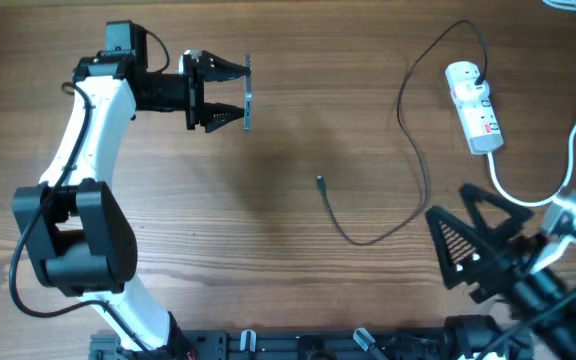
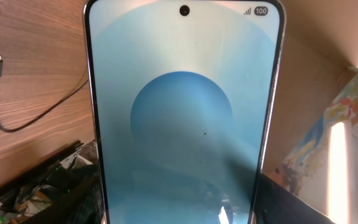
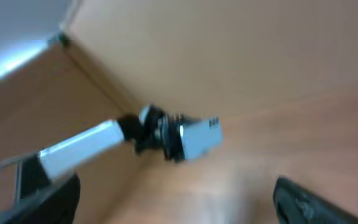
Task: Plug charger to phone and switch on socket
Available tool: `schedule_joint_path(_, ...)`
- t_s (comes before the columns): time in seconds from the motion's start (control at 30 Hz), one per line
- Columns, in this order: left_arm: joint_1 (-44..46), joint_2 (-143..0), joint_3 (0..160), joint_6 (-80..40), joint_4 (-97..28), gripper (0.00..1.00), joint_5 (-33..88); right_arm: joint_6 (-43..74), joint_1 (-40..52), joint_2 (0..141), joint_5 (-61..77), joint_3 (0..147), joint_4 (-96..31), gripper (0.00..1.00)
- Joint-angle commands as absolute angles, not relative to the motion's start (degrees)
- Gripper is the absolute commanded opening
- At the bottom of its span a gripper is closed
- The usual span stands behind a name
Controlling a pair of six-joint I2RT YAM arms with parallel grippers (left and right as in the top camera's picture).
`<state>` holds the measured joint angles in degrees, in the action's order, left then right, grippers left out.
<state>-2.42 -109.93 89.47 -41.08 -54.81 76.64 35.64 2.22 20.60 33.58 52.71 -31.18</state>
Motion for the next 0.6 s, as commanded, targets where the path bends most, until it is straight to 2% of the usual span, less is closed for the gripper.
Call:
schedule_joint_path(0.0,-2.6,-107.7,90.0,-41.3,-54.7,0.69,79.9,15.9,2.3,37.6,37.7,77.1,-50.5,1.0)
schedule_joint_path(0.07,-2.6,-107.7,90.0,-41.3,-54.7,0.69,80.4,21.1,2.3,41.0,43.9,81.4,-50.8,1.0)
schedule_joint_path(0.17,-2.6,-107.7,90.0,-41.3,-54.7,0.69,81.2,29.8,2.3,44.3,56.3,81.7,-41.7,1.0)
schedule_joint_path(0.27,-2.6,-107.7,90.0,-41.2,-54.7,0.69,81.6,31.9,2.5,46.5,53.5,81.8,-43.9,1.0)
schedule_joint_path(0.4,-2.6,-107.7,90.0,-41.5,-54.7,0.69,81.6,30.5,9.4,49.7,40.9,81.8,-51.9,0.99)
schedule_joint_path(0.57,-2.6,-107.7,90.0,-42.7,-54.7,0.69,81.6,31.0,31.3,62.2,13.0,86.4,-58.6,1.0)
